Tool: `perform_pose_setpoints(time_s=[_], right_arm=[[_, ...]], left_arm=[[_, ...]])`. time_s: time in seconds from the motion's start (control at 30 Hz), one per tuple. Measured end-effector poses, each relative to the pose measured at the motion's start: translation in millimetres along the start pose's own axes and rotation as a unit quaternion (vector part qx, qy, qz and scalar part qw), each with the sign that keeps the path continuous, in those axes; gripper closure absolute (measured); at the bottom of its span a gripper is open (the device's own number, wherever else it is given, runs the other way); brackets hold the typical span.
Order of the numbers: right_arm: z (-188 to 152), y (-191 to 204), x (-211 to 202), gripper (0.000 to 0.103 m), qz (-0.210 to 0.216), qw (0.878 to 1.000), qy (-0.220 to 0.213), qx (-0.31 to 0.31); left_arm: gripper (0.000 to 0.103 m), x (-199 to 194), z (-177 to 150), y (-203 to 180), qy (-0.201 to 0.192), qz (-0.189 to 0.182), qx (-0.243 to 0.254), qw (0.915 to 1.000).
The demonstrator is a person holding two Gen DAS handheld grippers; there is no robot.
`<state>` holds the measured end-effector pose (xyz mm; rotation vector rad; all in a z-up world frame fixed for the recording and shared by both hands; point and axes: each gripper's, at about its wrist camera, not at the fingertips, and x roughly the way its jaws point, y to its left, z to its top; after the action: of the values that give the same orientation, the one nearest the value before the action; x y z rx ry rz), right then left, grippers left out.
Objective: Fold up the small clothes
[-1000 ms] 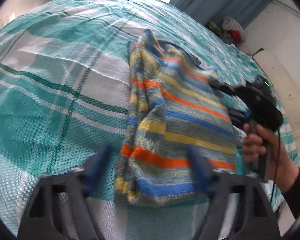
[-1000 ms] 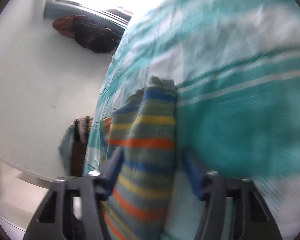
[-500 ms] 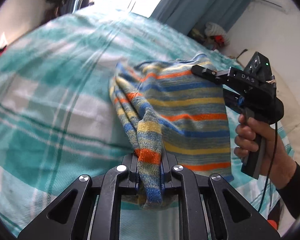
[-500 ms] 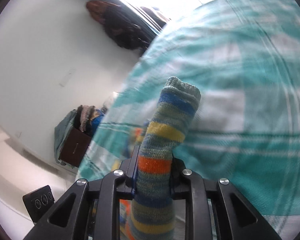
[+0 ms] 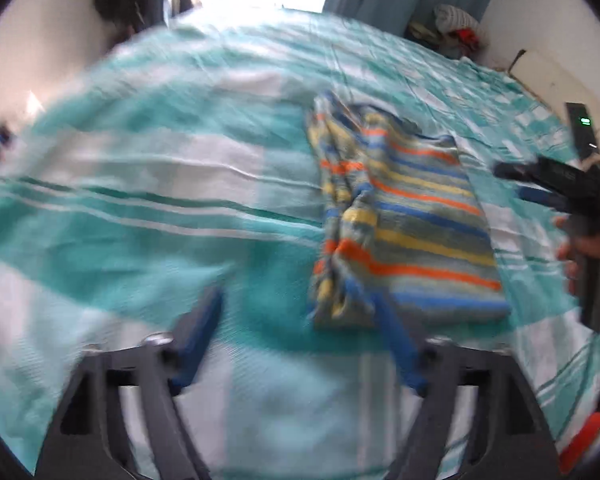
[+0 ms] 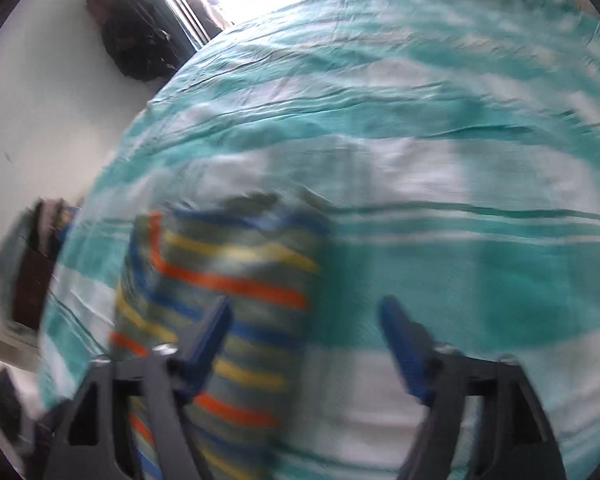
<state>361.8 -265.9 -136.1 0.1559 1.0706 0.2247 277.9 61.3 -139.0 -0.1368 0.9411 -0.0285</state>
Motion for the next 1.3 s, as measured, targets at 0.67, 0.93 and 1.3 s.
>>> perform_pose_setpoints(time_s=[0.67,0.93,1.3], right_arm=[[-192.8,156.6,-195.2,0.0,-0.106,0.987,-0.052,-0.11],[-222.1,170.2,-243.6,0.0,-0.114,0.986,-0.054,-0.112],[-229.2,168.8,-280.5,0.0,-0.103,0.988,-0.058,-0.098]], left_arm=[[0.003,-172.9,-84.8,-70.1,-0.016,0.106,0.075,0.9913],[0.003,-209.4,-88.6,-74.9,-0.007,0.054,0.054,0.9971],[0.003,-232.6,-88.6,-87.9,0.021,0.071,0.076,0.9944]])
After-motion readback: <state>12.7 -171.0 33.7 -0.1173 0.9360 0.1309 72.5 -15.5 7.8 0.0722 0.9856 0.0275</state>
